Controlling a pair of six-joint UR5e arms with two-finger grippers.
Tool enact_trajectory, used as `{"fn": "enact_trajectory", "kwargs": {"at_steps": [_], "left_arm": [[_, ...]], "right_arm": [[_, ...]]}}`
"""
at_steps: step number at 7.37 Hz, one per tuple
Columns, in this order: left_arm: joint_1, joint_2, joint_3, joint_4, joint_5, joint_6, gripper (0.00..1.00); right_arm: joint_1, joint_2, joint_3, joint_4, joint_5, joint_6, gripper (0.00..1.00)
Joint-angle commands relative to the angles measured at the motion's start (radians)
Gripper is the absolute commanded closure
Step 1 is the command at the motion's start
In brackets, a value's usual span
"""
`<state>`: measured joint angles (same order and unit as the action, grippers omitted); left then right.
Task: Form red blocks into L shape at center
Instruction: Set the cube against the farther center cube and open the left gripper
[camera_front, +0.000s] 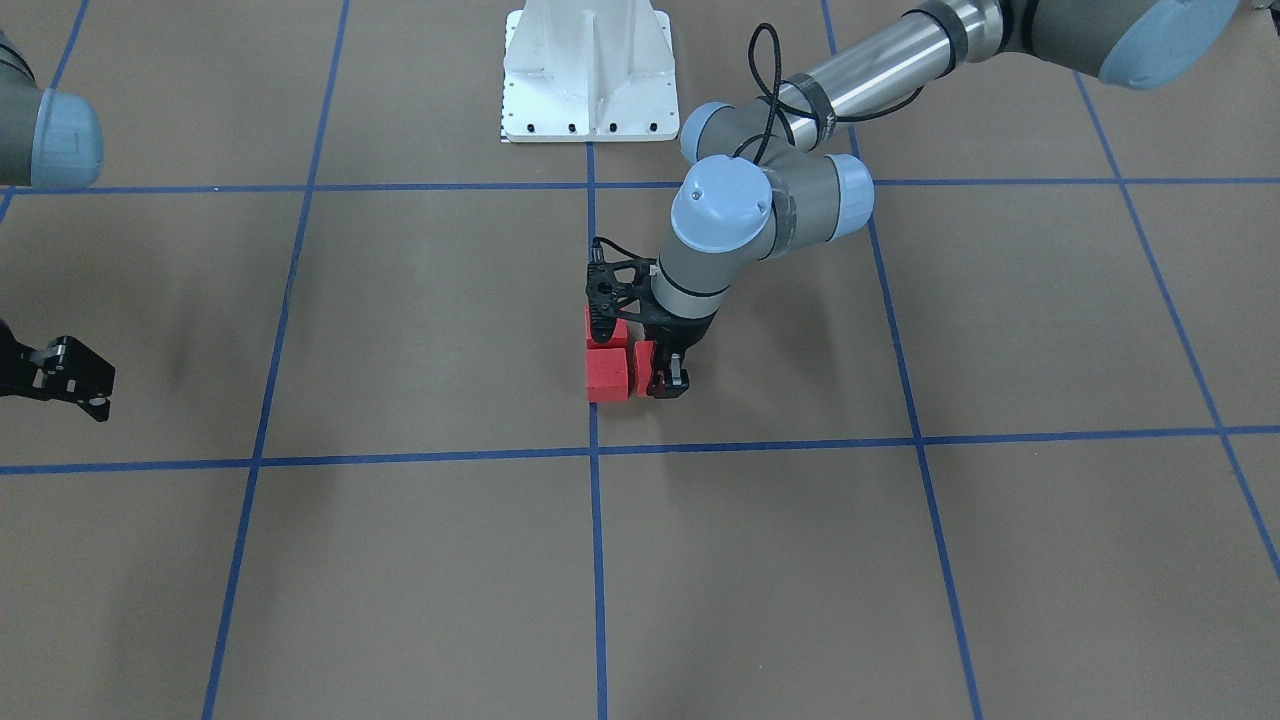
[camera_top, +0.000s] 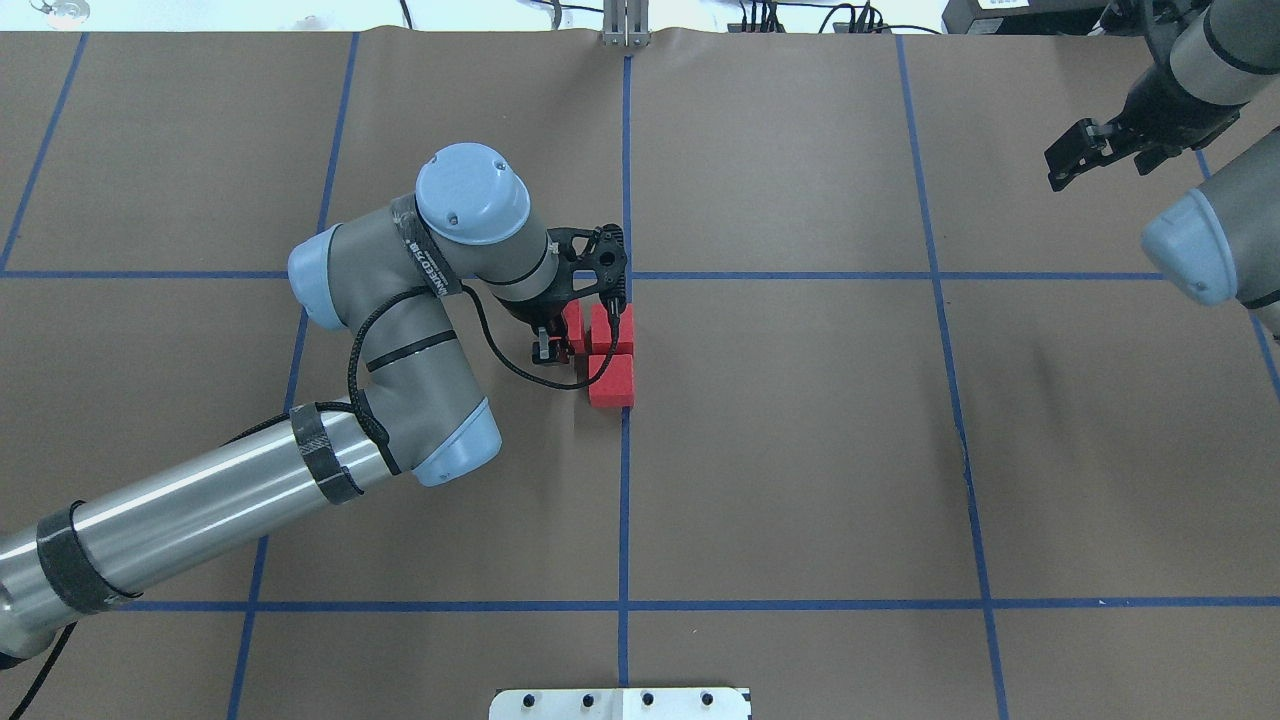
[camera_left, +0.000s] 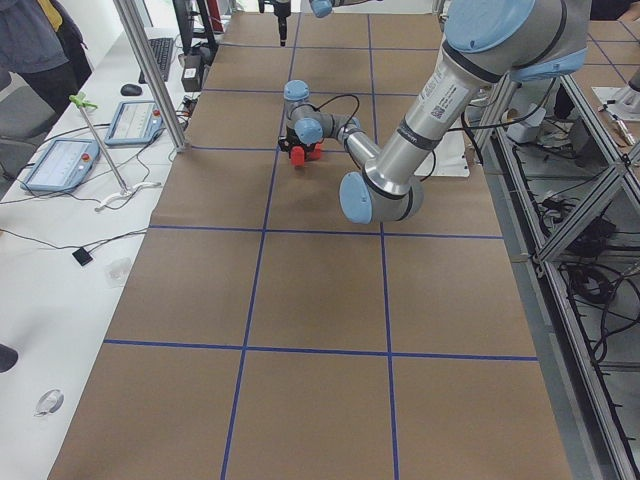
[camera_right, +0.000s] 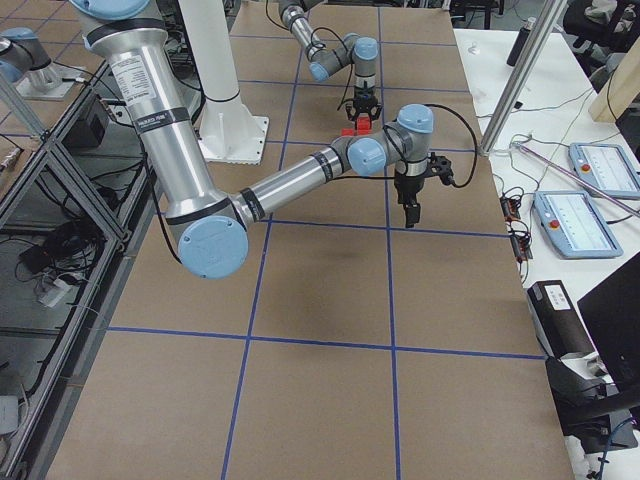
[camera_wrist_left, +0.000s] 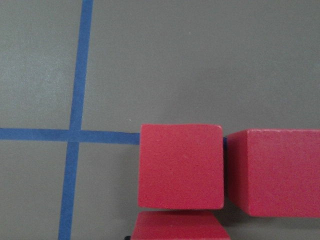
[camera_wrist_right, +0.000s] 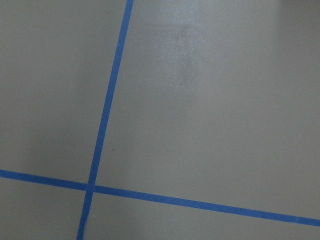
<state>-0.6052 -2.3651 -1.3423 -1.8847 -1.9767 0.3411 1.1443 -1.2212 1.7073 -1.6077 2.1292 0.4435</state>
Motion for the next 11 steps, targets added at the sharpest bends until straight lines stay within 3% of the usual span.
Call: {"fn": "enact_trajectory", "kwargs": {"at_steps": [1, 2, 4, 10, 11], "left_arm": [[0.011, -0.006, 0.008, 0.003, 0.033, 0.001, 1.0], [0.012, -0.01, 0.011, 0.003, 0.036, 0.001, 1.0], [0.016, -0.01, 0.015, 0.001, 0.038, 0.001, 0.88], [0.024, -0.013, 0.017, 0.003, 0.039, 0.001, 0.86], [0.022, -0.014, 0.018, 0.003, 0.039, 0.001, 0.81]], "right_arm": [[0.0, 0.0, 0.0, 0.0, 0.0, 0.001, 0.0], [0.0, 0.0, 0.0, 0.0, 0.0, 0.001, 0.0], [0.0, 0.0, 0.0, 0.0, 0.0, 0.001, 0.0], [0.0, -0.001, -0.002, -0.001, 0.0, 0.001, 0.0], [0.0, 0.0, -0.002, 0.0, 0.0, 0.001, 0.0]]}}
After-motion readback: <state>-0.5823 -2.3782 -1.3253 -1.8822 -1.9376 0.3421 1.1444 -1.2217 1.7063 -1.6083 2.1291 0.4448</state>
